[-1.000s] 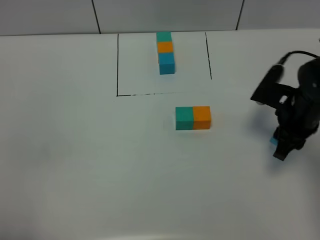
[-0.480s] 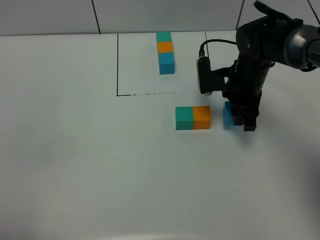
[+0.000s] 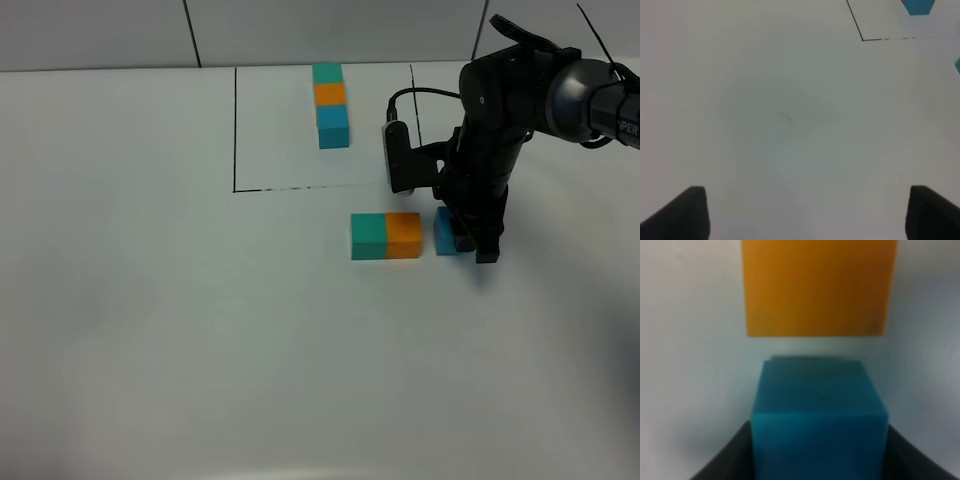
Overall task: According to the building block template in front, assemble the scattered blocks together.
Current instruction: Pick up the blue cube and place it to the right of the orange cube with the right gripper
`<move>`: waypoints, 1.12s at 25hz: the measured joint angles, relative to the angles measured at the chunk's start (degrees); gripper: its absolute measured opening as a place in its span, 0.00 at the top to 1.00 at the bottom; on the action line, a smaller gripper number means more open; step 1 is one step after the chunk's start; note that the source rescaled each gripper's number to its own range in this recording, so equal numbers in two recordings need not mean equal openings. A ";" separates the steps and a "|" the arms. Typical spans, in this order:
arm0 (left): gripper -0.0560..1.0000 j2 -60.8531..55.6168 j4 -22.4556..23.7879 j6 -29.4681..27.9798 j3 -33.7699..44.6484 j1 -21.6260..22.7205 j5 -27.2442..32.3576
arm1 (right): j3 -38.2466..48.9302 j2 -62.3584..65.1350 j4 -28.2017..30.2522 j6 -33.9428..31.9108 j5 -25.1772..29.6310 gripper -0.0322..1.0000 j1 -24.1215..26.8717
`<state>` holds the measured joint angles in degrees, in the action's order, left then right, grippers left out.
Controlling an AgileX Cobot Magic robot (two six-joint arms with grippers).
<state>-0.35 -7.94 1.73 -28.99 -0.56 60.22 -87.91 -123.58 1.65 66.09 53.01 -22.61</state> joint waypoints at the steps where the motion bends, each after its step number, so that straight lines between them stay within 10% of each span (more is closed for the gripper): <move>1: 0.22 0.00 0.00 0.00 0.00 0.00 0.00 | 0.00 0.00 0.00 -0.41 -0.40 0.94 0.00; 28: 0.22 0.00 0.00 -0.05 0.00 0.00 0.00 | -0.65 -2.10 -0.28 -2.49 -1.72 0.94 -1.05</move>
<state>-0.35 -7.94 1.68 -28.99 -0.56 60.22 -88.56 -125.69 1.37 63.60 51.29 -23.66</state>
